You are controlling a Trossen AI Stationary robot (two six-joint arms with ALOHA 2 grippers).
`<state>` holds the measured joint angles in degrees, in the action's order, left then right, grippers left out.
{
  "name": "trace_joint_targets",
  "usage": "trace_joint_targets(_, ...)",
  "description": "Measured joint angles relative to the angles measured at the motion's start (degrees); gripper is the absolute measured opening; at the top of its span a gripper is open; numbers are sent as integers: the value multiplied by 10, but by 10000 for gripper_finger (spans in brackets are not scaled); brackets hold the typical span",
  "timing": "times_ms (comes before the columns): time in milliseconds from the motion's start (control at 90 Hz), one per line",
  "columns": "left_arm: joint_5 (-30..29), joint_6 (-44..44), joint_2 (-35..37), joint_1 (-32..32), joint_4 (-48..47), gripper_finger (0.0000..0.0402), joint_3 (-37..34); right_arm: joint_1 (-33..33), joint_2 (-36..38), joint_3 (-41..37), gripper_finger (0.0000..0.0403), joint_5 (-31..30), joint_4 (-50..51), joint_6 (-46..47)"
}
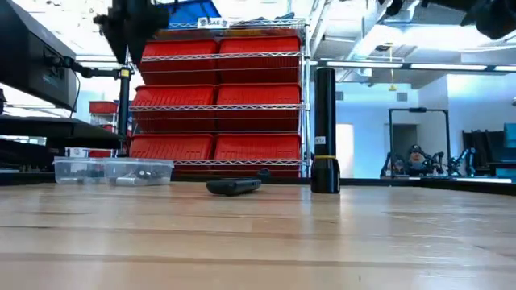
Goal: Insert battery
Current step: Move the flashlight lid to the center
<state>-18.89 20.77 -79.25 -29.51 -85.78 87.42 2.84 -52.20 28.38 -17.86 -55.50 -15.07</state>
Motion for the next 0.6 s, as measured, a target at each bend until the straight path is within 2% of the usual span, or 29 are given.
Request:
trace_joint_targets(100, 11, -72, -34, -37, 22, 211, -45, 3, 6, 23, 214, -15, 66, 3)
trace_joint_targets(222, 11, -127, -72, -80, 73, 193, -105, 3, 5, 42, 214, -34, 101, 4)
trace_joint_targets(311, 12, -140, -97, -108, 101, 185, -144, 3, 5, 46, 214, -36, 110, 4)
trace_joint_targets(378, 36, -145, -106, -130, 121, 181, -170, 2, 5, 47, 214, -46, 111, 6)
trace_joint_targets(489, 76, -145, -107, -160, 162, 176, -222, -2, 5, 47, 214, -65, 122, 21)
trace_joint_targets(600, 81, -145, -103, -179, 198, 173, -267, -2, 5, 47, 214, -69, 123, 22)
